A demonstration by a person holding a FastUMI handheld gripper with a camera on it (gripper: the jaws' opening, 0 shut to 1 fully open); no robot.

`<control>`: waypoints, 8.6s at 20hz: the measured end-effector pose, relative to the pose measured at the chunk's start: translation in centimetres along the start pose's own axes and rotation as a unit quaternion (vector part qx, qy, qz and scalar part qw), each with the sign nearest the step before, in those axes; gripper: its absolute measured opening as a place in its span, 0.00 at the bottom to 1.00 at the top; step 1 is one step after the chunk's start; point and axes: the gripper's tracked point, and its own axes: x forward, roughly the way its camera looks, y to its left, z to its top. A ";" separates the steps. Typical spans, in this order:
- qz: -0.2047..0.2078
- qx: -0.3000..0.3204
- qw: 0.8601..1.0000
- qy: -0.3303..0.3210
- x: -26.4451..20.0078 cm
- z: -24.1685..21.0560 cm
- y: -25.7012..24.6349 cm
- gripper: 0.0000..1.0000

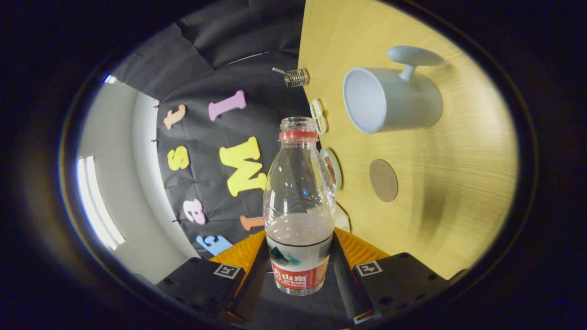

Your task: Take the bottle from table, then pour the juice into the cup, finally place the bottle on the coaster

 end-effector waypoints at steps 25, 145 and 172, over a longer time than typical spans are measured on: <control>0.005 0.069 0.998 0.012 0.8 -0.6 2.2 0.76; -0.093 -0.807 0.582 0.037 15.4 3.3 -8.1 0.84; -0.053 -0.773 0.630 -0.058 1.4 -0.2 11.1 1.00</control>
